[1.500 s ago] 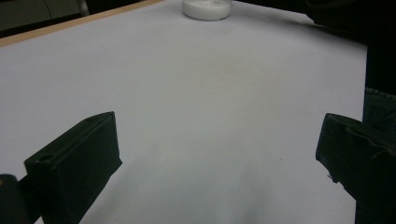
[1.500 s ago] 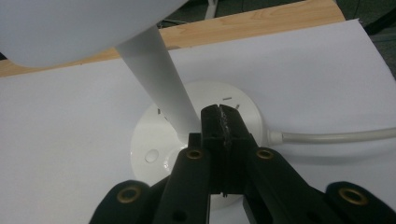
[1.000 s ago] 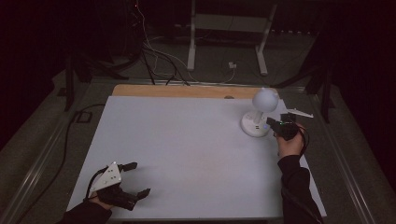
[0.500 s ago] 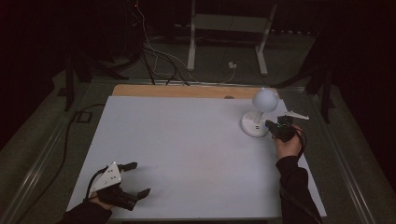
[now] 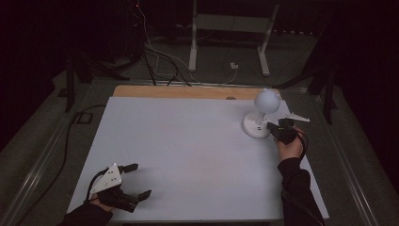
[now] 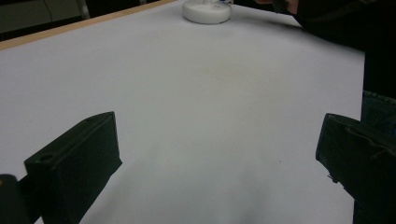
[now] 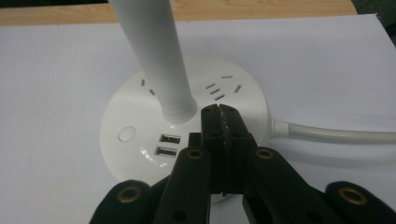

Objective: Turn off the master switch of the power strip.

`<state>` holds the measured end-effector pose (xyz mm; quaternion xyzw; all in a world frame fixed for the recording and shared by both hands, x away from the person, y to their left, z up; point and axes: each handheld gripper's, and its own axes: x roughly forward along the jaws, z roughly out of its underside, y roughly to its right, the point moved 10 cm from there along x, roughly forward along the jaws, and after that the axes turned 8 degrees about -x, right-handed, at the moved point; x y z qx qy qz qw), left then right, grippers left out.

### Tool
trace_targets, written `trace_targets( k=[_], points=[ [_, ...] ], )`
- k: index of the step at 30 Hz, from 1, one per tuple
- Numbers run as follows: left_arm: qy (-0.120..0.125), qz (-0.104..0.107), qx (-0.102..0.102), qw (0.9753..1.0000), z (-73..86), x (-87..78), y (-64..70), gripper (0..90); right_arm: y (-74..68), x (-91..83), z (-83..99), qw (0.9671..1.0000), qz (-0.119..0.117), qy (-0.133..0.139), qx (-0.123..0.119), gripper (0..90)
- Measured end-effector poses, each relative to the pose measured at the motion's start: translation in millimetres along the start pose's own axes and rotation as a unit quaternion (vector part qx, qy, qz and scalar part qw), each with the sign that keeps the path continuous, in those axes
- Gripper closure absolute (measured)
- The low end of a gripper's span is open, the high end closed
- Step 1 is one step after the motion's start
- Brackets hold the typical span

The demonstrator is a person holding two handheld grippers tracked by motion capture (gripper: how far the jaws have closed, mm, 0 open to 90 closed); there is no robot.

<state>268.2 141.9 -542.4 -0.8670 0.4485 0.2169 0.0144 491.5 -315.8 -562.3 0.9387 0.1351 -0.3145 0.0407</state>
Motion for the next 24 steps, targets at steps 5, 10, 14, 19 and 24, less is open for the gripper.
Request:
trace_targets(
  k=[5, 10, 14, 19, 24],
  points=[
    [0.002, 0.000, -0.002, 1.0000, -0.4, -0.2, -0.4, 0.3, 0.6, 1.1, 1.1, 0.9999, 0.006, 0.001, -0.015, 90.0],
    [0.001, 0.000, -0.002, 1.0000, -0.1, 0.0, -0.3, 0.3, 2.2, 1.8, 2.8, 0.9989, 0.017, 0.003, -0.045, 90.0],
    [0.002, 0.000, -0.003, 1.0000, -0.4, -0.3, -0.8, 0.2, 1.8, 1.7, 3.1, 0.9963, 0.023, 0.004, -0.083, 90.0],
    [-0.001, 0.001, -0.003, 1.0000, 0.2, 0.0, -0.3, 0.3, 0.3, 2.0, 3.0, 0.9938, 0.032, 0.003, -0.107, 90.0],
    [-0.002, 0.001, -0.003, 1.0000, 0.5, 0.0, -0.5, 0.2, -0.4, 2.2, 2.9, 0.9918, 0.040, -0.001, -0.121, 90.0]
  ],
)
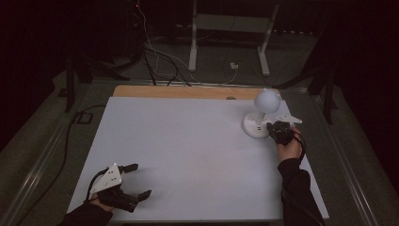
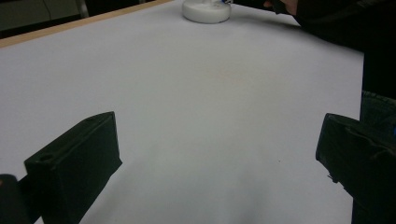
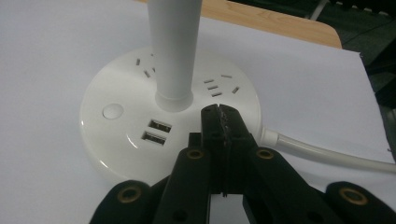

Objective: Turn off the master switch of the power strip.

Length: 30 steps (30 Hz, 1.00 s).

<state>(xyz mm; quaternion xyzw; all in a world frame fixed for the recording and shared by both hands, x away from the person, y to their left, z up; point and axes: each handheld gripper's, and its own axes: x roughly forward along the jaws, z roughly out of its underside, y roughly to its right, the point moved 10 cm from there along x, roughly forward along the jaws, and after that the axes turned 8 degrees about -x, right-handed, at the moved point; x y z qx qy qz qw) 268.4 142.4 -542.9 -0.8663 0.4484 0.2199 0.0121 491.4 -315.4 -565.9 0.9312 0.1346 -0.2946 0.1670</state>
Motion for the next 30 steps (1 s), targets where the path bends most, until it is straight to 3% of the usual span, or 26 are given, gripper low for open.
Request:
trace_targets(
  k=[7, 22, 26, 30],
  points=[
    [-0.001, -0.001, 0.000, 1.0000, 0.3, 0.3, -0.1, 0.3, -2.5, 1.6, 0.9, 0.9993, 0.015, -0.015, -0.031, 90.0],
    [-0.002, 0.000, 0.001, 1.0000, 0.6, 0.6, 1.3, 0.2, -1.3, 3.2, -0.6, 0.9985, 0.026, -0.039, -0.027, 90.0],
    [-0.002, 0.000, 0.001, 1.0000, 0.4, 0.5, 1.1, 0.3, -2.5, 3.4, -0.8, 0.9977, 0.037, -0.043, -0.036, 90.0],
    [-0.002, 0.002, 0.003, 1.0000, 0.2, 0.5, 2.0, 0.3, -2.0, 3.6, -1.0, 0.9981, 0.035, -0.044, -0.024, 90.0]
  ],
)
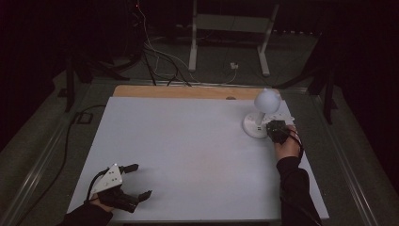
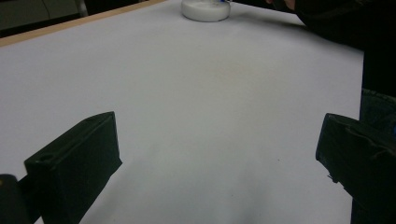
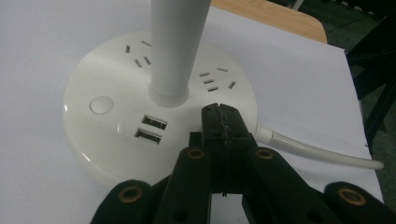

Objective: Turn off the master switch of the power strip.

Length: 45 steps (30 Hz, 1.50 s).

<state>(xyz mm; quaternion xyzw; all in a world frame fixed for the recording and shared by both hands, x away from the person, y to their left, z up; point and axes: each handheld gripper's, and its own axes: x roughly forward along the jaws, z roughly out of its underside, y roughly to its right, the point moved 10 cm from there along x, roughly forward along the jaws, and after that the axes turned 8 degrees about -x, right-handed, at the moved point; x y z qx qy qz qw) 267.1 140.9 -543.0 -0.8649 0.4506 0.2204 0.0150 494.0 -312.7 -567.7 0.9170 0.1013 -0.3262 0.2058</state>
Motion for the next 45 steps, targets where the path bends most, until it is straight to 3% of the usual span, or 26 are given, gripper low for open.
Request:
trace_targets(
  k=[20, 23, 24, 26, 30, 40, 42, 45],
  points=[
    [0.002, 0.000, -0.001, 1.0000, -0.6, -0.4, -0.4, 0.2, -0.5, 0.6, 0.3, 1.0000, 0.006, -0.006, 0.005, 90.0],
    [0.003, 0.000, -0.001, 1.0000, -1.2, -0.8, -0.9, 0.3, -0.8, 1.3, -0.7, 1.0000, 0.006, 0.001, 0.003, 90.0],
    [0.005, -0.001, -0.003, 1.0000, -1.8, -1.0, -1.1, 0.3, 2.3, 0.7, -3.4, 0.9998, 0.016, 0.007, -0.001, 90.0],
    [0.007, 0.000, -0.005, 1.0000, -2.2, -1.4, -1.3, 0.3, 4.8, 1.0, -4.7, 0.9997, 0.018, 0.009, 0.011, 90.0],
    [0.006, -0.001, -0.004, 1.0000, -1.9, -2.1, -1.3, 0.3, 2.4, -10.8, -18.4, 0.9980, 0.002, 0.049, 0.040, 90.0],
    [0.006, -0.001, -0.004, 1.0000, -2.0, -2.1, -1.3, 0.2, -1.8, -22.3, -26.0, 0.9963, -0.013, 0.059, 0.061, 90.0],
    [0.006, -0.001, -0.004, 1.0000, -1.8, -2.0, -1.4, 0.3, -2.4, -24.2, -26.5, 0.9961, -0.014, 0.061, 0.062, 87.1],
    [0.006, -0.001, -0.004, 1.0000, -1.8, -2.2, -1.7, 0.2, -2.4, -26.9, -26.1, 0.9958, -0.015, 0.061, 0.067, 68.2]
  ],
)
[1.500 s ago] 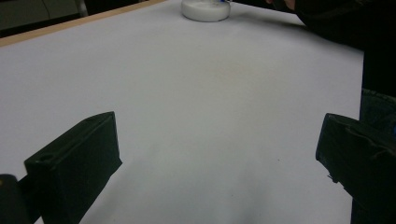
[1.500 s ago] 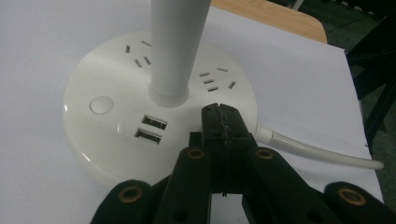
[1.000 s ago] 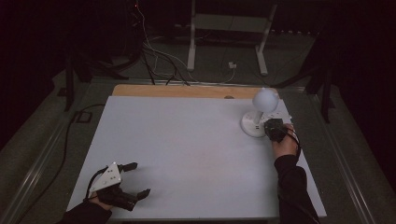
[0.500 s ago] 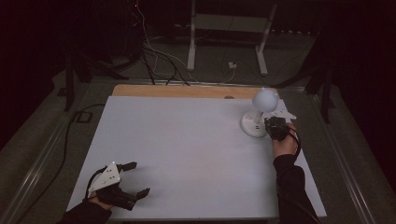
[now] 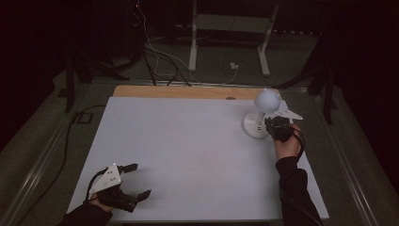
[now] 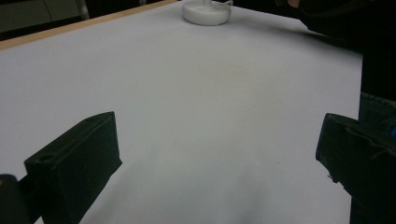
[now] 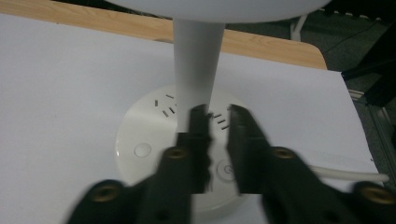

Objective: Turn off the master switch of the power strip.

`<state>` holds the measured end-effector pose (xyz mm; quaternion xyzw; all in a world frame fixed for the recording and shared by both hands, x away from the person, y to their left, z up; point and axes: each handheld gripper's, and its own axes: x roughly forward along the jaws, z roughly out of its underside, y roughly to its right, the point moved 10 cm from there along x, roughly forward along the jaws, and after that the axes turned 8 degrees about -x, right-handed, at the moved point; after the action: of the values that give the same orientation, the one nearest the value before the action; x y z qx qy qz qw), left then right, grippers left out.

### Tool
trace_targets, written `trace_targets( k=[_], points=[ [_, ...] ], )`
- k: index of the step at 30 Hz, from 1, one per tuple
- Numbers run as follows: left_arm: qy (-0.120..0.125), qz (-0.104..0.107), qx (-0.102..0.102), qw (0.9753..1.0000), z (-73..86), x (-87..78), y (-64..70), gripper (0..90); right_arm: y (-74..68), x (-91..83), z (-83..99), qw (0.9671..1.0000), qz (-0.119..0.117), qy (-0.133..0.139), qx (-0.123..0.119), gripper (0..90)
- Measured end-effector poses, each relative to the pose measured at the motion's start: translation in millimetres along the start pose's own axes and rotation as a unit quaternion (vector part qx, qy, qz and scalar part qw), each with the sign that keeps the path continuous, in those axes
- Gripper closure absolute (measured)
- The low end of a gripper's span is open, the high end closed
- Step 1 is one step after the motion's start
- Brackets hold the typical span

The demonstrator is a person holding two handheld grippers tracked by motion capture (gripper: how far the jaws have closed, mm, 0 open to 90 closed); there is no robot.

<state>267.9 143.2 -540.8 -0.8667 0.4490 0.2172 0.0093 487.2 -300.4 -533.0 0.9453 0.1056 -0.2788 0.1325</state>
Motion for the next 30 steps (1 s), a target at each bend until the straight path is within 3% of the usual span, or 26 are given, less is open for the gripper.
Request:
trace_targets(
  k=[6, 10, 13, 16, 23, 30],
  points=[
    [-0.001, 0.001, 0.000, 1.0000, 0.4, 0.7, 0.5, 0.3, -4.0, -9.2, -3.9, 0.9989, -0.032, 0.030, 0.020, 32.0],
    [-0.001, 0.000, -0.001, 1.0000, 0.3, 0.0, -0.3, 0.3, -11.7, -16.0, -5.5, 0.9961, -0.071, 0.042, 0.031, 14.1],
    [0.000, -0.001, -0.001, 1.0000, 0.2, -0.3, -0.1, 0.2, -16.4, -21.0, -6.4, 0.9932, -0.096, 0.049, 0.043, 7.6],
    [0.000, 0.000, 0.000, 1.0000, 0.2, -0.5, 0.5, 0.3, -22.4, -25.3, -5.3, 0.9913, -0.118, 0.044, 0.038, 3.0],
    [0.000, 0.000, 0.000, 1.0000, 0.2, -0.5, 0.6, 0.3, -35.2, -38.6, -5.0, 0.9890, -0.138, 0.046, 0.024, 2.0],
    [-0.001, 0.001, 0.000, 1.0000, 0.5, -0.2, 0.2, 0.2, -54.6, -53.1, 1.7, 0.9840, -0.170, 0.051, 0.020, 2.0]
  ],
)
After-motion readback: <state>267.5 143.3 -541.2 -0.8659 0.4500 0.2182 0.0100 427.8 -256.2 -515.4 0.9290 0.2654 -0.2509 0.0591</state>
